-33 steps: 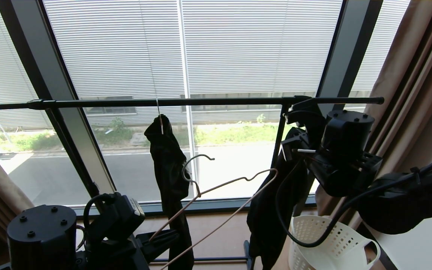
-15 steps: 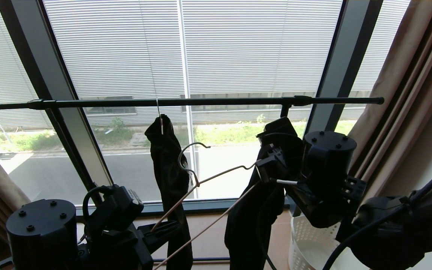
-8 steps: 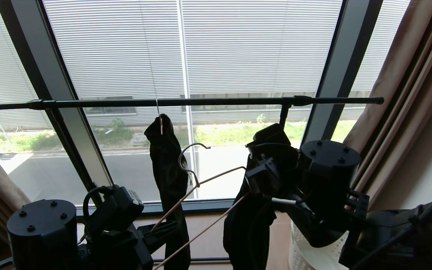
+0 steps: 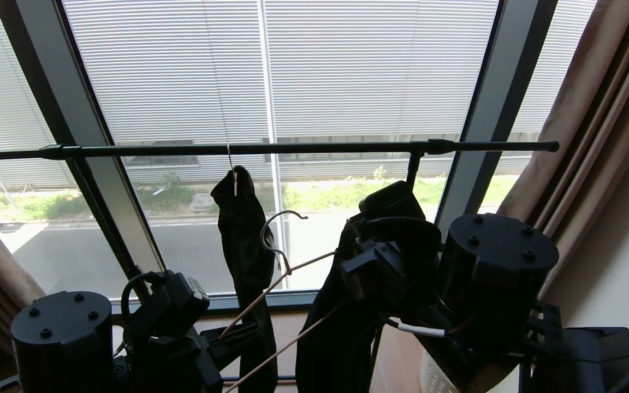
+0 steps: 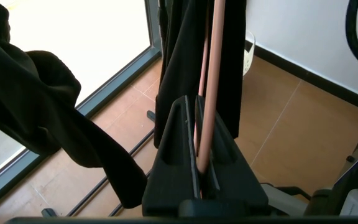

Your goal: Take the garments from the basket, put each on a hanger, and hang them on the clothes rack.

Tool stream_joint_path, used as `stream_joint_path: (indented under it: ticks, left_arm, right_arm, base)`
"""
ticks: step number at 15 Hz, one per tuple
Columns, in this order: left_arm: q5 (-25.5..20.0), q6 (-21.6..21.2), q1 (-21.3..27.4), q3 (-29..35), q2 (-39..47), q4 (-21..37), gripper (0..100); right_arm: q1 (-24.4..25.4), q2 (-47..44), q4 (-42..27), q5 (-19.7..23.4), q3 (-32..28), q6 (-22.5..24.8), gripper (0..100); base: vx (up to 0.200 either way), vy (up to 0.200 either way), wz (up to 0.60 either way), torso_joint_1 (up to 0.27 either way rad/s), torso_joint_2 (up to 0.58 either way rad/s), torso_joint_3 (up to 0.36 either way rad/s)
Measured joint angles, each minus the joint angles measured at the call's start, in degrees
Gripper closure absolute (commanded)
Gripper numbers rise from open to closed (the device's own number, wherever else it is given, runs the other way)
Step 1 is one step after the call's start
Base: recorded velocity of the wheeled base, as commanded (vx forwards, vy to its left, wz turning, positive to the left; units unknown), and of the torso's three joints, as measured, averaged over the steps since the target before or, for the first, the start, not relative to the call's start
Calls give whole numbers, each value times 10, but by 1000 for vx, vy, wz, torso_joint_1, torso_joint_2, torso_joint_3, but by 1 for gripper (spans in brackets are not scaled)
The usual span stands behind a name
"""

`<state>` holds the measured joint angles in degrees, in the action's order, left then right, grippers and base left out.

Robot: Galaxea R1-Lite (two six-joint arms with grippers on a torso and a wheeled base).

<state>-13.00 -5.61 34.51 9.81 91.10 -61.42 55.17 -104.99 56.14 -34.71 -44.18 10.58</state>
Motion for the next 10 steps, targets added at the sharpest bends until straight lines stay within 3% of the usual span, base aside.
stream_joint_path:
  ticks: [10]
  left_arm:
    - [0,0,-5,-4,5,-16,100]
  right_arm:
    - [92,0,-1,0,-19,-73,100]
  base:
    - [0,0,0,0,0,0]
